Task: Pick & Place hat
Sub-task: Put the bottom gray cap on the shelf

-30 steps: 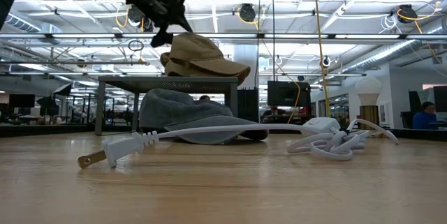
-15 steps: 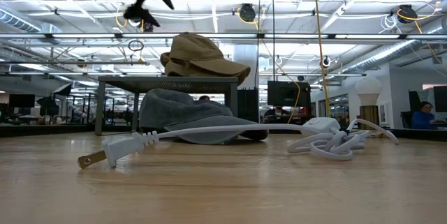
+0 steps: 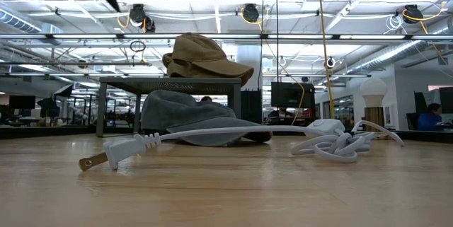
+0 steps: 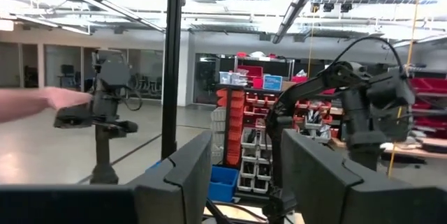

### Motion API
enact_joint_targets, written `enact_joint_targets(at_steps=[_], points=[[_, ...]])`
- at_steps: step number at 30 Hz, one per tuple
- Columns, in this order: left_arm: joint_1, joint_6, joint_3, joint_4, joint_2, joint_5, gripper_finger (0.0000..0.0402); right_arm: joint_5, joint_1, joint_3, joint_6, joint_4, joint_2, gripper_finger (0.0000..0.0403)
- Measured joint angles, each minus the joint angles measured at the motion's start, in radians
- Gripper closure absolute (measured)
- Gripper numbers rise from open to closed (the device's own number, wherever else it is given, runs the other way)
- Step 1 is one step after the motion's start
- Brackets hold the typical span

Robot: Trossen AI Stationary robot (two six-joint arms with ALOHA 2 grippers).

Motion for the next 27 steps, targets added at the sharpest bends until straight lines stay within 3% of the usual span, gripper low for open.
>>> enact_joint_targets(at_steps=[13, 27], points=[[-0.198, -0.384, -0.003, -0.004, -0.01, -0.078, 0.0082, 0.077, 0.0, 0.0, -0.053, -0.006, 0.004, 0.0238], [-0.563, -0.887, -0.003, -0.004, -0.01, -0.096, 0.0082, 0.079, 0.0, 0.0, -0.096, -0.015, 0.004, 0.0238]])
